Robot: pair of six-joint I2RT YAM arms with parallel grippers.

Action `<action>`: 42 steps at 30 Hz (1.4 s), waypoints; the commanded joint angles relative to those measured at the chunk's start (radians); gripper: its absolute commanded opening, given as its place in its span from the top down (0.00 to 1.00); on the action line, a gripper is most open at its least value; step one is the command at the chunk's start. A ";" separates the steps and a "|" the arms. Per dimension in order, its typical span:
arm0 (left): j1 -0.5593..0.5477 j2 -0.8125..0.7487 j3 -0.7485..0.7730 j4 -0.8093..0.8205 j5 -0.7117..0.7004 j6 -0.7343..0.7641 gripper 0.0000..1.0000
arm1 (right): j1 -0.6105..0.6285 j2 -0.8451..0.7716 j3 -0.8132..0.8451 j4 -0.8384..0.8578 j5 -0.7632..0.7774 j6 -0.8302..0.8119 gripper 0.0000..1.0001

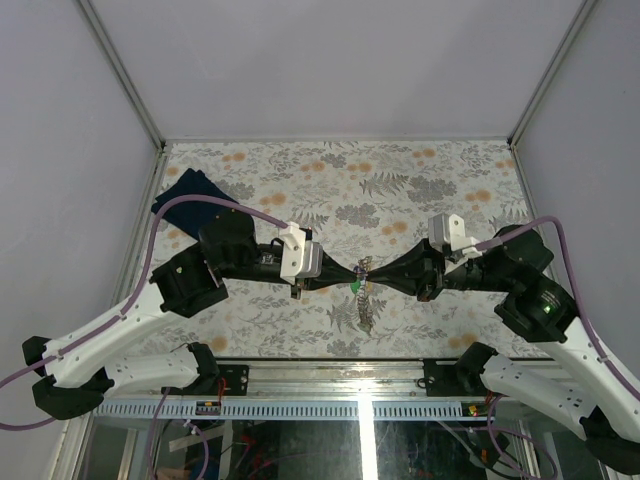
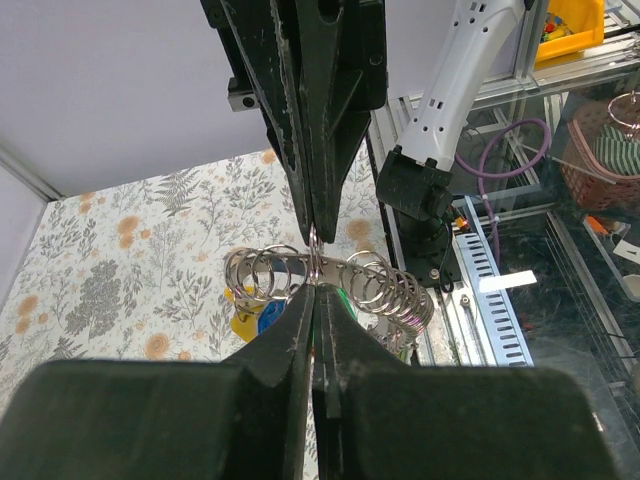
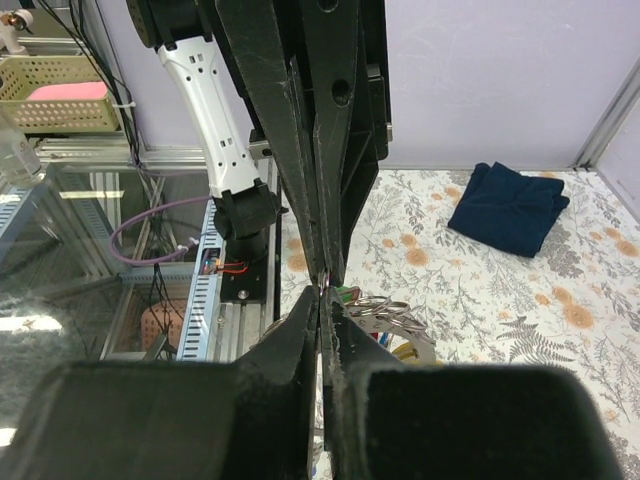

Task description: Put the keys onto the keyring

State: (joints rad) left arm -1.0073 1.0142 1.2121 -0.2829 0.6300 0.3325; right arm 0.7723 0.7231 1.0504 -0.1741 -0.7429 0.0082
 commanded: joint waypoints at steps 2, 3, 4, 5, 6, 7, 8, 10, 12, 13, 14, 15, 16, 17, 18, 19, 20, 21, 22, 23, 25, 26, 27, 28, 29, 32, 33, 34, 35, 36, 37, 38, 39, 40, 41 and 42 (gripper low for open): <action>0.004 -0.011 0.025 0.057 -0.001 -0.005 1.00 | 0.001 -0.039 0.018 0.125 0.044 0.026 1.00; 0.005 -0.010 0.025 0.057 -0.001 -0.004 1.00 | 0.001 -0.043 0.017 0.128 0.050 0.029 1.00; 0.005 -0.010 0.024 0.057 -0.002 -0.005 1.00 | -0.001 -0.047 0.016 0.132 0.055 0.031 1.00; 0.004 -0.010 0.023 0.057 -0.002 -0.006 1.00 | 0.000 -0.050 0.015 0.133 0.060 0.033 1.00; 0.004 -0.009 0.023 0.057 -0.002 -0.006 1.00 | 0.001 -0.055 0.014 0.137 0.066 0.035 1.00; 0.005 -0.012 0.023 0.057 -0.002 -0.006 1.00 | 0.000 -0.057 0.011 0.145 0.071 0.039 1.00; 0.004 -0.012 0.023 0.057 -0.003 -0.006 1.00 | 0.000 -0.060 0.009 0.150 0.080 0.045 1.00; 0.005 -0.012 0.024 0.057 -0.002 -0.006 1.00 | -0.001 -0.062 0.004 0.160 0.110 0.056 1.00; 0.004 -0.011 0.024 0.057 -0.003 -0.005 1.00 | 0.001 -0.063 0.001 0.160 0.140 0.066 1.00; 0.004 -0.013 0.023 0.057 -0.004 -0.006 1.00 | 0.000 -0.062 0.001 0.160 0.153 0.070 1.00; 0.004 -0.012 0.024 0.057 -0.006 -0.006 1.00 | 0.000 -0.062 0.000 0.160 0.162 0.074 1.00; 0.004 -0.011 0.024 0.057 -0.007 -0.007 1.00 | -0.001 -0.062 -0.003 0.165 0.168 0.077 1.00; 0.004 -0.010 0.023 0.057 -0.007 -0.007 1.00 | 0.000 -0.063 -0.007 0.169 0.175 0.083 1.00; 0.004 -0.010 0.023 0.057 -0.009 -0.006 1.00 | 0.000 -0.065 -0.011 0.175 0.182 0.088 1.00; 0.004 -0.010 0.023 0.057 -0.010 -0.005 1.00 | 0.000 -0.068 -0.017 0.183 0.190 0.094 1.00; 0.004 -0.008 0.024 0.057 -0.010 -0.005 1.00 | 0.000 -0.072 -0.022 0.191 0.201 0.100 1.00; 0.004 -0.007 0.023 0.057 -0.010 -0.005 1.00 | 0.001 -0.076 -0.026 0.197 0.215 0.106 1.00; 0.004 -0.006 0.023 0.057 -0.011 -0.003 1.00 | 0.001 -0.079 -0.031 0.200 0.232 0.112 1.00; 0.004 -0.006 0.023 0.057 -0.012 -0.003 1.00 | 0.000 -0.081 -0.033 0.202 0.244 0.117 1.00; 0.003 -0.005 0.023 0.057 -0.013 -0.002 1.00 | 0.001 -0.084 -0.034 0.202 0.254 0.119 1.00; 0.004 -0.002 0.023 0.057 -0.015 -0.001 1.00 | 0.000 -0.088 -0.040 0.208 0.266 0.125 1.00; 0.004 -0.002 0.023 0.057 -0.015 -0.001 1.00 | 0.000 -0.089 -0.043 0.214 0.270 0.130 1.00; 0.004 0.001 0.024 0.057 -0.016 0.000 1.00 | 0.001 -0.090 -0.047 0.219 0.276 0.140 1.00; 0.004 0.000 0.024 0.059 -0.017 0.000 1.00 | 0.000 -0.088 -0.047 0.221 0.283 0.146 1.00; 0.003 0.002 0.024 0.059 -0.019 0.000 1.00 | 0.001 -0.088 -0.050 0.224 0.293 0.155 1.00; 0.004 0.002 0.023 0.059 -0.033 0.002 1.00 | 0.001 -0.089 -0.062 0.257 0.306 0.186 1.00; 0.005 0.002 0.023 0.058 -0.040 0.004 1.00 | 0.001 -0.088 -0.070 0.278 0.308 0.204 1.00; 0.005 0.002 0.023 0.060 -0.047 0.006 1.00 | 0.001 -0.089 -0.077 0.296 0.309 0.222 1.00; 0.005 0.001 0.024 0.061 -0.055 0.009 1.00 | -0.001 -0.090 -0.082 0.310 0.311 0.235 1.00; 0.004 0.002 0.025 0.063 -0.063 0.012 1.00 | 0.000 -0.090 -0.087 0.323 0.315 0.249 1.00; 0.003 0.002 0.024 0.066 -0.070 0.017 1.00 | 0.000 -0.090 -0.091 0.335 0.321 0.264 1.00; 0.003 0.000 0.024 0.068 -0.078 0.023 1.00 | 0.000 -0.092 -0.095 0.347 0.326 0.278 1.00; 0.004 -0.003 0.024 0.072 -0.087 0.030 1.00 | -0.001 -0.092 -0.097 0.356 0.330 0.291 1.00; 0.003 -0.002 0.023 0.074 -0.092 0.037 1.00 | 0.001 -0.092 -0.098 0.363 0.335 0.302 1.00; 0.003 -0.004 0.024 0.074 -0.097 0.045 1.00 | 0.001 -0.091 -0.098 0.370 0.339 0.315 1.00; 0.003 -0.004 0.027 0.075 -0.101 0.057 1.00 | 0.000 -0.092 -0.100 0.378 0.343 0.330 1.00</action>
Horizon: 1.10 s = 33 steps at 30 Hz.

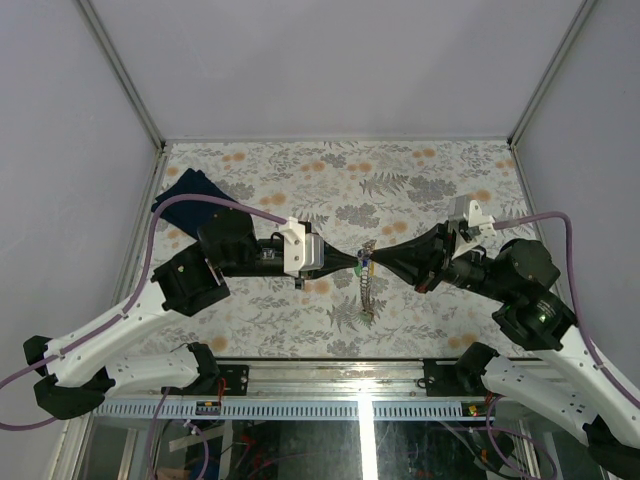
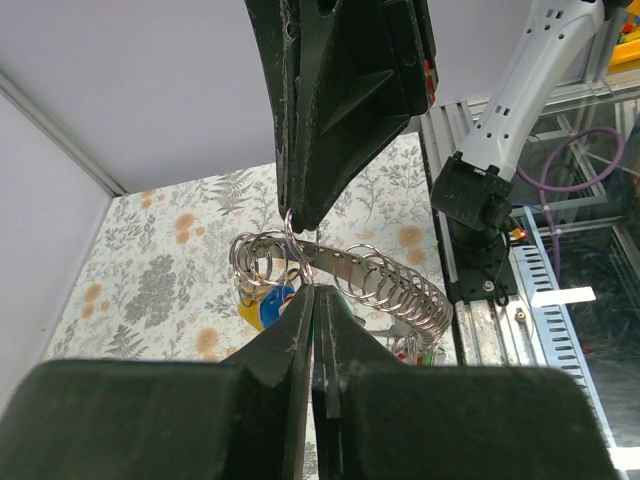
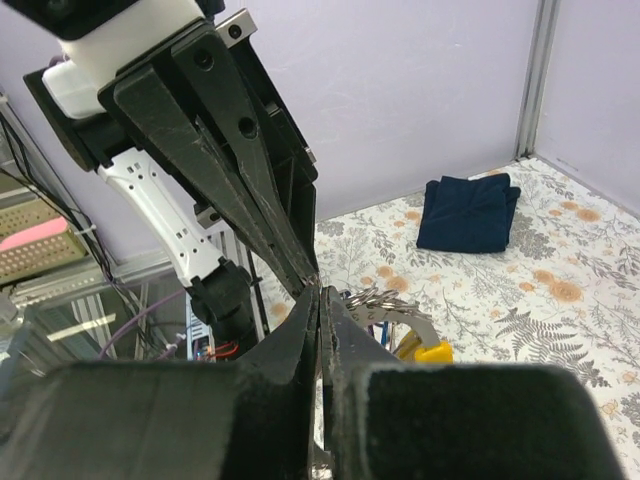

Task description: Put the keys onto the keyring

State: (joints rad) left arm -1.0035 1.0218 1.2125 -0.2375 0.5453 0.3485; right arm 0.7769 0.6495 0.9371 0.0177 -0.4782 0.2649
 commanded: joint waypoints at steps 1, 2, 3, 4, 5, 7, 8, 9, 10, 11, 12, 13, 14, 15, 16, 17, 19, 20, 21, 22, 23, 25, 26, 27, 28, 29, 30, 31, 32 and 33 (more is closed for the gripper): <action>-0.002 -0.011 0.029 0.030 -0.020 0.049 1.00 | -0.004 -0.018 0.011 0.194 0.085 0.085 1.00; -0.003 -0.011 0.030 0.030 -0.024 0.056 1.00 | -0.004 -0.018 0.009 0.197 0.095 0.099 1.00; -0.002 -0.012 0.031 0.030 -0.029 0.063 1.00 | -0.005 -0.018 0.005 0.202 0.105 0.111 1.00; -0.003 -0.011 0.033 0.030 -0.031 0.069 1.00 | -0.004 -0.018 0.004 0.206 0.116 0.124 1.00; -0.005 -0.010 0.033 0.030 -0.037 0.076 1.00 | -0.005 -0.018 0.002 0.212 0.126 0.137 1.00; -0.007 -0.012 0.035 0.030 -0.050 0.086 1.00 | -0.004 -0.019 0.002 0.218 0.144 0.162 1.00; -0.007 -0.011 0.035 0.030 -0.054 0.092 1.00 | -0.004 -0.017 0.006 0.217 0.148 0.169 1.00; -0.009 -0.011 0.036 0.030 -0.058 0.097 1.00 | -0.005 -0.015 0.007 0.215 0.153 0.177 1.00; -0.009 -0.011 0.036 0.030 -0.060 0.101 1.00 | -0.004 -0.015 0.011 0.211 0.162 0.182 1.00; -0.010 -0.008 0.036 0.030 -0.063 0.104 1.00 | -0.004 -0.015 0.011 0.210 0.170 0.189 1.00; -0.011 -0.006 0.038 0.030 -0.065 0.108 1.00 | -0.004 -0.016 0.010 0.208 0.180 0.194 1.00; -0.012 -0.006 0.039 0.030 -0.065 0.112 1.00 | -0.005 -0.017 0.011 0.205 0.189 0.198 1.00; -0.015 -0.005 0.040 0.030 -0.066 0.114 1.00 | -0.004 -0.016 0.012 0.199 0.198 0.203 1.00; -0.016 -0.004 0.041 0.030 -0.069 0.118 1.00 | -0.004 -0.012 0.014 0.191 0.206 0.208 1.00; -0.017 -0.004 0.042 0.030 -0.071 0.121 1.00 | -0.005 -0.010 0.020 0.180 0.212 0.210 1.00; -0.017 -0.004 0.045 0.030 -0.074 0.123 1.00 | -0.004 -0.004 0.025 0.166 0.219 0.213 1.00; -0.019 -0.003 0.046 0.030 -0.078 0.130 1.00 | -0.004 0.005 0.040 0.131 0.230 0.217 1.00; -0.019 -0.003 0.048 0.030 -0.081 0.133 1.00 | -0.004 0.011 0.046 0.116 0.235 0.217 1.00; -0.020 -0.001 0.049 0.030 -0.082 0.135 1.00 | -0.005 0.013 0.048 0.106 0.242 0.222 1.00; -0.021 0.001 0.050 0.030 -0.085 0.137 1.00 | -0.004 0.014 0.047 0.102 0.248 0.225 1.00; -0.023 0.003 0.051 0.029 -0.086 0.139 1.00 | -0.004 0.015 0.044 0.103 0.254 0.230 1.00; -0.025 0.007 0.054 0.027 -0.087 0.144 1.00 | -0.005 0.012 0.038 0.107 0.267 0.239 1.00; -0.026 0.010 0.056 0.026 -0.087 0.144 1.00 | -0.004 0.012 0.036 0.110 0.273 0.243 1.00; -0.028 0.013 0.057 0.025 -0.086 0.144 1.00 | -0.004 0.012 0.032 0.112 0.279 0.246 1.00; -0.030 0.016 0.058 0.023 -0.087 0.145 1.00 | -0.004 0.011 0.030 0.115 0.285 0.249 1.00; -0.032 0.020 0.058 0.023 -0.085 0.145 1.00 | -0.004 0.010 0.026 0.119 0.292 0.251 1.00; -0.034 0.022 0.059 0.023 -0.084 0.147 1.00 | -0.005 0.010 0.022 0.126 0.297 0.254 1.00; -0.037 0.026 0.060 0.023 -0.083 0.147 1.00 | -0.005 0.009 0.018 0.131 0.298 0.255 1.00; -0.039 0.028 0.060 0.021 -0.083 0.146 1.00 | -0.005 0.009 0.015 0.134 0.300 0.257 1.00; -0.043 0.030 0.061 0.021 -0.083 0.146 1.00 | -0.005 0.010 0.013 0.133 0.301 0.255 1.00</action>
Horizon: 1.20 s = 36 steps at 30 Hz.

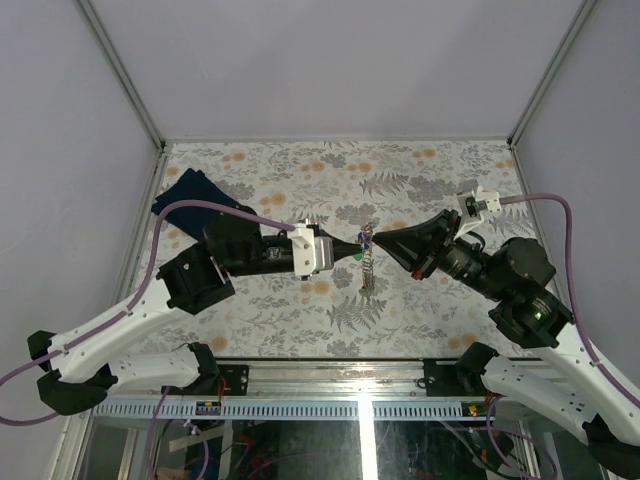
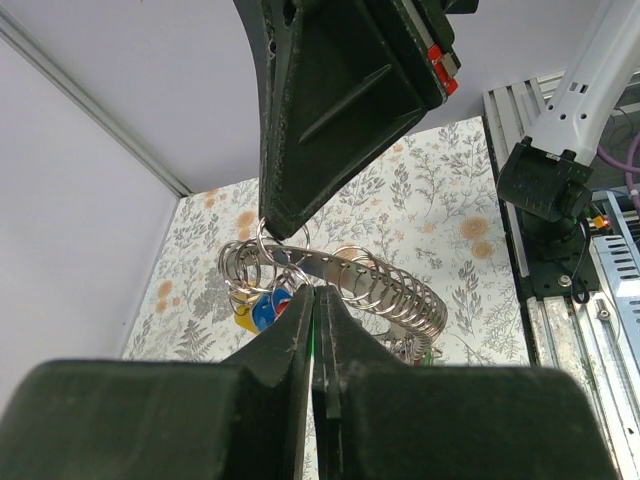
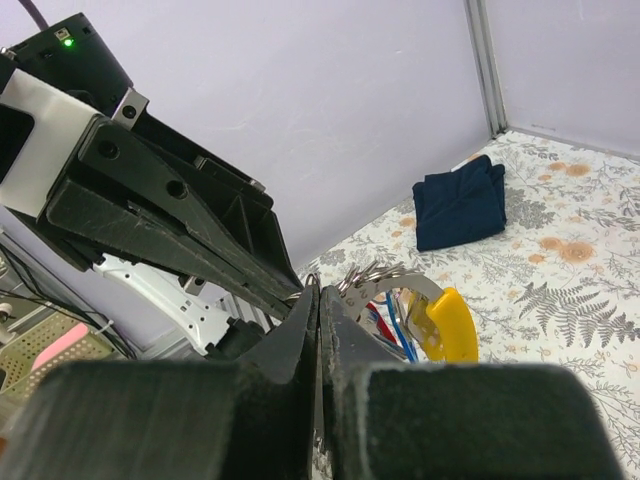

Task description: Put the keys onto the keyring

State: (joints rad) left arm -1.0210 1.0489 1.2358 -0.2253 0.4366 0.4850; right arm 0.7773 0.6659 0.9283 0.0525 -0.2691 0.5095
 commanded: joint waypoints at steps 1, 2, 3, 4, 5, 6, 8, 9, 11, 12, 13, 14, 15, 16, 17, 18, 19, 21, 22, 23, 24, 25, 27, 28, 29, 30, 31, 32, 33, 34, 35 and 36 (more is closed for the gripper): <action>-0.026 0.004 0.039 0.009 0.025 0.010 1.00 | -0.005 -0.007 0.021 0.098 0.092 0.008 1.00; -0.029 0.006 0.038 0.009 0.027 0.010 0.99 | -0.005 -0.008 0.019 0.097 0.095 0.007 1.00; -0.031 0.006 0.037 0.009 0.027 0.011 0.99 | -0.004 -0.009 0.017 0.095 0.098 0.007 1.00; -0.034 0.008 0.039 0.009 0.028 0.011 0.98 | -0.004 -0.009 0.017 0.095 0.102 0.006 1.00; -0.037 0.009 0.038 0.009 0.027 0.010 0.97 | -0.004 -0.009 0.016 0.093 0.104 0.007 1.00; -0.038 0.010 0.038 0.009 0.026 0.012 0.96 | -0.005 -0.009 0.015 0.092 0.105 0.005 1.00; -0.041 0.010 0.040 0.008 0.023 0.015 0.94 | -0.005 -0.004 0.016 0.090 0.103 0.000 1.00; -0.042 0.011 0.040 0.007 0.018 0.015 0.94 | -0.004 -0.001 0.015 0.088 0.099 -0.005 1.00; -0.042 0.010 0.042 0.007 0.012 0.016 0.93 | -0.004 0.000 0.013 0.088 0.089 -0.013 1.00; -0.042 0.010 0.043 0.007 0.009 0.016 0.92 | -0.004 0.000 0.013 0.089 0.082 -0.017 1.00; -0.042 0.010 0.044 0.007 0.005 0.017 0.92 | -0.005 0.001 0.012 0.091 0.073 -0.020 1.00; -0.043 0.012 0.047 0.007 0.001 0.017 0.92 | -0.004 0.003 0.012 0.092 0.063 -0.025 1.00; -0.043 0.013 0.049 0.007 -0.004 0.017 0.92 | -0.004 0.005 0.012 0.092 0.053 -0.029 1.00; -0.043 0.014 0.050 0.009 -0.010 0.017 0.92 | -0.005 0.006 0.013 0.090 0.046 -0.033 1.00; -0.043 0.012 0.052 0.009 -0.016 0.016 0.93 | -0.004 0.006 0.013 0.088 0.039 -0.036 1.00; -0.043 0.011 0.053 0.010 -0.024 0.013 0.93 | -0.005 0.004 0.012 0.090 0.033 -0.040 1.00; -0.043 0.007 0.050 0.014 -0.029 0.010 0.93 | -0.005 0.001 0.011 0.093 0.026 -0.046 1.00; -0.043 -0.007 0.038 0.036 -0.043 -0.006 0.91 | -0.005 -0.003 0.011 0.091 0.013 -0.070 1.00; -0.043 -0.018 0.028 0.055 -0.059 -0.020 0.89 | -0.004 -0.007 0.012 0.087 0.005 -0.088 1.00; -0.043 -0.026 0.017 0.073 -0.074 -0.036 0.87 | -0.005 -0.009 0.015 0.076 -0.003 -0.110 1.00; -0.043 -0.034 0.009 0.090 -0.091 -0.055 0.84 | -0.004 -0.011 0.020 0.061 -0.008 -0.131 1.00; -0.043 -0.042 0.000 0.109 -0.115 -0.076 0.81 | -0.005 -0.008 0.029 0.038 -0.014 -0.158 1.00; -0.043 -0.045 -0.014 0.121 -0.157 -0.123 0.75 | -0.005 -0.002 0.054 -0.023 -0.031 -0.215 1.00; -0.041 -0.041 -0.015 0.119 -0.179 -0.147 0.73 | -0.005 -0.001 0.062 -0.046 -0.042 -0.245 1.00; -0.041 -0.035 -0.017 0.118 -0.197 -0.172 0.72 | -0.004 -0.002 0.066 -0.066 -0.050 -0.268 1.00; -0.036 -0.029 -0.018 0.118 -0.208 -0.192 0.71 | -0.005 -0.002 0.070 -0.084 -0.053 -0.292 1.00; -0.028 -0.020 -0.019 0.115 -0.210 -0.213 0.70 | -0.005 -0.004 0.073 -0.103 -0.057 -0.312 1.00; -0.018 -0.017 -0.021 0.118 -0.204 -0.234 0.70 | -0.004 -0.008 0.074 -0.115 -0.063 -0.330 1.00; -0.003 -0.014 -0.025 0.124 -0.191 -0.255 0.69 | -0.005 -0.010 0.073 -0.126 -0.070 -0.350 1.00; 0.018 -0.013 -0.030 0.135 -0.175 -0.280 0.68 | -0.004 -0.013 0.076 -0.138 -0.074 -0.367 1.00; 0.041 -0.013 -0.037 0.149 -0.154 -0.307 0.67 | -0.005 -0.014 0.076 -0.150 -0.080 -0.384 1.00; 0.068 -0.012 -0.042 0.161 -0.136 -0.338 0.65 | -0.004 -0.014 0.080 -0.165 -0.080 -0.401 1.00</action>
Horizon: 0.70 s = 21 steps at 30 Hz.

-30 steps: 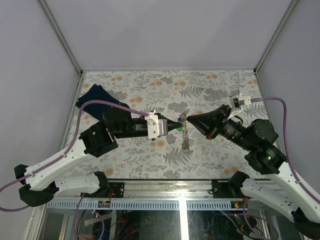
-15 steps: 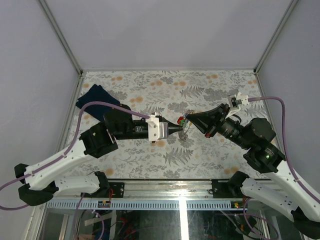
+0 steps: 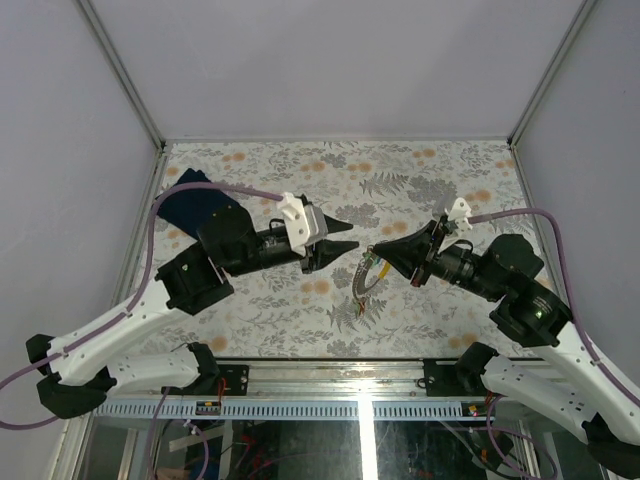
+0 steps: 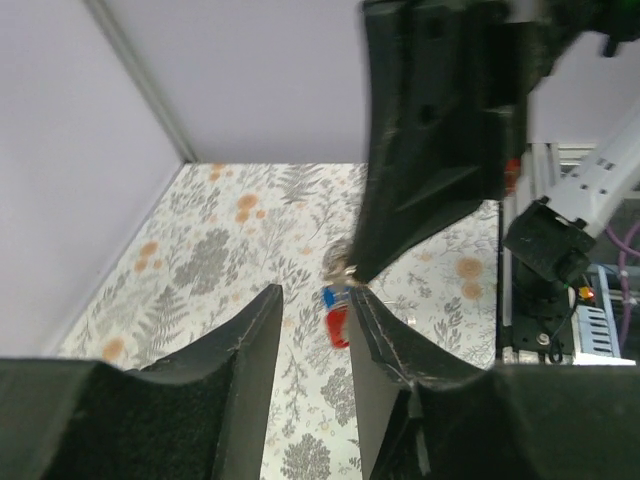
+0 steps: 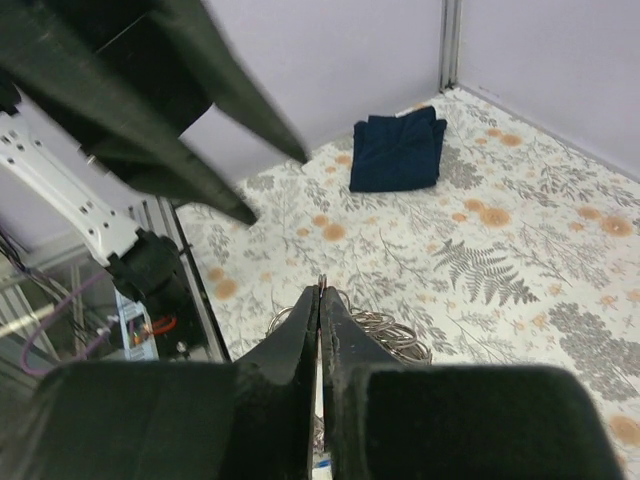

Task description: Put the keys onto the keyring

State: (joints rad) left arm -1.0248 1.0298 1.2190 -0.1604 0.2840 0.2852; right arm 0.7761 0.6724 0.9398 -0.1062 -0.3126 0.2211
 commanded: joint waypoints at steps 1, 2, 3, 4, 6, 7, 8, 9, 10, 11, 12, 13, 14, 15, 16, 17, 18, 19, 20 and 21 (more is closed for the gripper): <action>0.100 0.007 -0.029 0.106 0.038 -0.165 0.65 | -0.003 -0.020 0.073 -0.023 -0.037 -0.128 1.00; 0.125 0.007 -0.036 0.113 0.053 -0.189 0.64 | -0.003 -0.018 0.078 -0.040 -0.040 -0.146 1.00; 0.146 0.006 -0.041 0.119 0.064 -0.209 0.63 | -0.003 -0.016 0.083 -0.056 -0.048 -0.165 1.00; 0.164 0.006 -0.047 0.127 0.077 -0.224 0.62 | -0.004 -0.014 0.085 -0.070 -0.057 -0.182 1.00; 0.197 0.000 -0.062 0.140 0.096 -0.253 0.59 | -0.004 -0.015 0.083 -0.086 -0.070 -0.213 1.00; 0.209 -0.002 -0.069 0.145 0.103 -0.264 0.58 | -0.003 -0.017 0.079 -0.092 -0.072 -0.230 1.00; 0.222 -0.005 -0.076 0.149 0.109 -0.274 0.58 | -0.003 -0.019 0.076 -0.099 -0.073 -0.245 1.00; 0.234 -0.008 -0.084 0.153 0.117 -0.281 0.57 | -0.004 -0.023 0.070 -0.103 -0.072 -0.254 1.00; 0.245 -0.009 -0.089 0.156 0.128 -0.289 0.57 | -0.004 -0.026 0.065 -0.102 -0.072 -0.263 1.00; 0.253 -0.010 -0.093 0.157 0.145 -0.292 0.56 | -0.003 -0.027 0.060 -0.101 -0.071 -0.268 1.00; 0.261 -0.009 -0.095 0.157 0.162 -0.294 0.56 | -0.003 -0.028 0.057 -0.098 -0.072 -0.269 1.00; 0.262 -0.008 -0.098 0.157 0.183 -0.292 0.56 | -0.003 -0.026 0.055 -0.099 -0.073 -0.273 1.00; 0.264 -0.006 -0.102 0.158 0.209 -0.286 0.56 | -0.004 -0.021 0.054 -0.100 -0.078 -0.275 1.00; 0.265 -0.004 -0.106 0.157 0.240 -0.280 0.55 | -0.004 -0.017 0.054 -0.099 -0.083 -0.275 1.00; 0.265 -0.001 -0.107 0.153 0.259 -0.273 0.55 | -0.004 -0.012 0.054 -0.099 -0.084 -0.274 1.00; 0.264 0.003 -0.111 0.150 0.283 -0.265 0.55 | -0.003 -0.007 0.055 -0.099 -0.084 -0.273 1.00; 0.265 0.005 -0.114 0.143 0.311 -0.250 0.55 | -0.004 -0.002 0.058 -0.099 -0.081 -0.270 1.00; 0.265 0.009 -0.117 0.134 0.341 -0.237 0.54 | -0.004 0.001 0.059 -0.097 -0.072 -0.262 1.00; 0.265 0.015 -0.117 0.126 0.367 -0.229 0.53 | -0.004 0.007 0.063 -0.095 -0.064 -0.256 1.00; 0.266 0.022 -0.119 0.118 0.391 -0.216 0.53 | -0.003 0.012 0.067 -0.096 -0.063 -0.252 1.00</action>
State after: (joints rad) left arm -0.7647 1.0386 1.1133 -0.0757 0.5339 0.0307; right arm 0.7761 0.6701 0.9642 -0.2623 -0.3725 -0.0296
